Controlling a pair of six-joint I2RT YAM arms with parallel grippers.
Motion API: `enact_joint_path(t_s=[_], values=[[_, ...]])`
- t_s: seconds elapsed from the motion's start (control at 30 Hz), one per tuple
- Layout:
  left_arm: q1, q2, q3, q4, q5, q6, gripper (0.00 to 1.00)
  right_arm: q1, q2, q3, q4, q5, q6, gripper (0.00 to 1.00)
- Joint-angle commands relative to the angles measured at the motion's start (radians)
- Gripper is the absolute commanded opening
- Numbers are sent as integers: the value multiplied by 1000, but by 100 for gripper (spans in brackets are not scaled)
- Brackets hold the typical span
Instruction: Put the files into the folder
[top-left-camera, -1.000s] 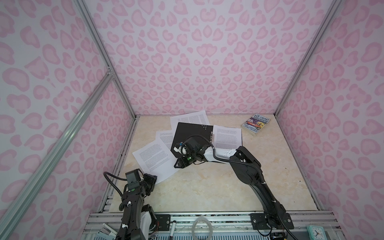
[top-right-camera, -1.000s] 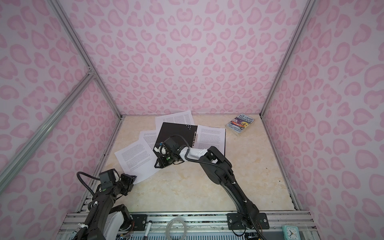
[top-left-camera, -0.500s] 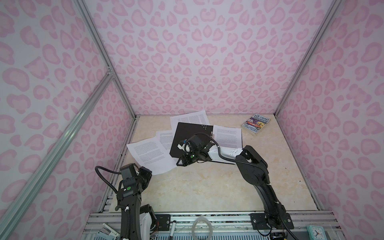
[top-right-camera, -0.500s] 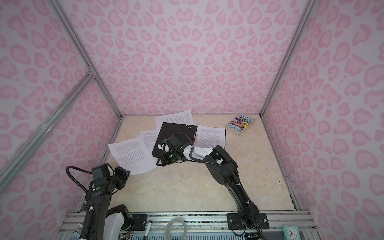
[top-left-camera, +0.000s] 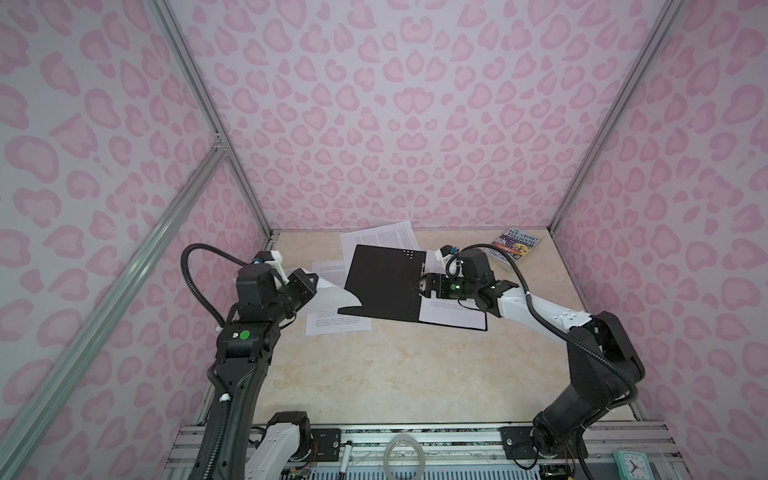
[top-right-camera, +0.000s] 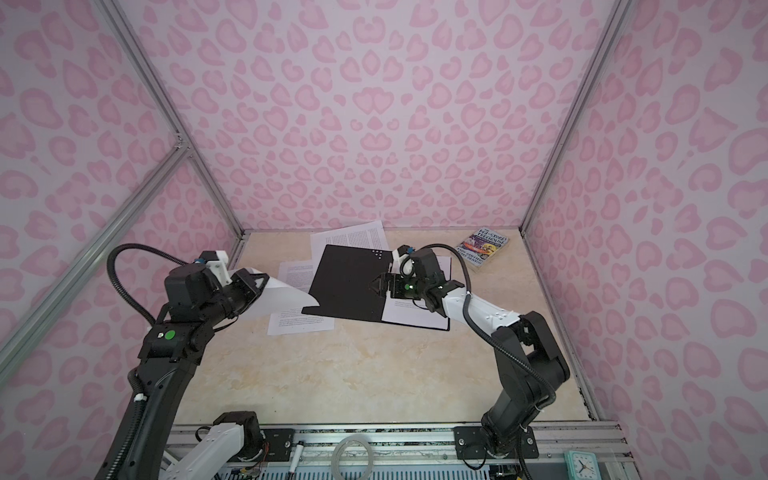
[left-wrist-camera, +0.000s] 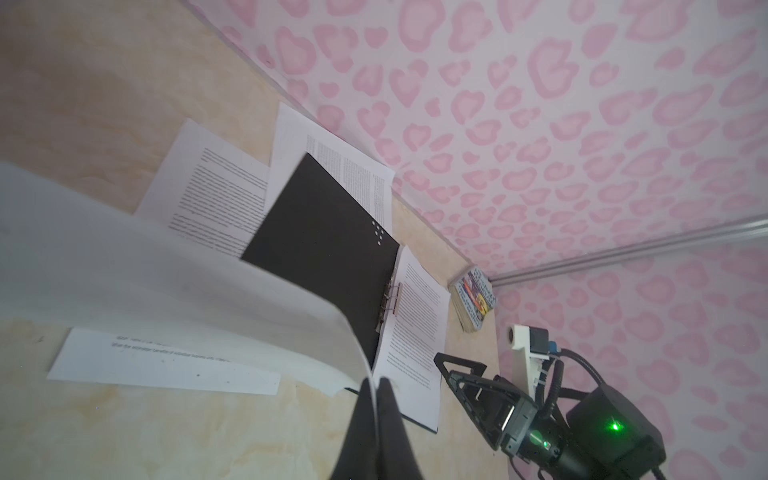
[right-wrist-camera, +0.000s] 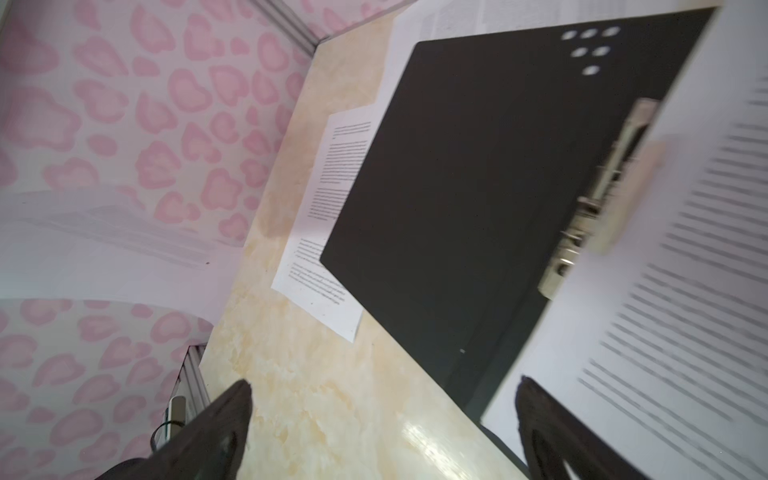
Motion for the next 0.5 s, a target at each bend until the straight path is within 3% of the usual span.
enact_joint_path(t_s=[0.0, 0.13, 0.27, 0.37, 0.47], values=[[-160, 148, 112, 52, -102, 45, 3, -70, -108, -100, 5, 41, 11, 98], [-355, 436, 359, 79, -50, 63, 4, -159, -230, -153, -86, 101, -23, 98], [-523, 647, 631, 79, -20, 90, 4, -274, -282, -181, -129, 46, -27, 98], [-587, 754, 817, 53, 44, 113, 4, -347, -324, -206, -138, 23, -16, 98], [-594, 789, 863, 53, 79, 89, 4, -404, -363, -232, -147, 42, -10, 96]])
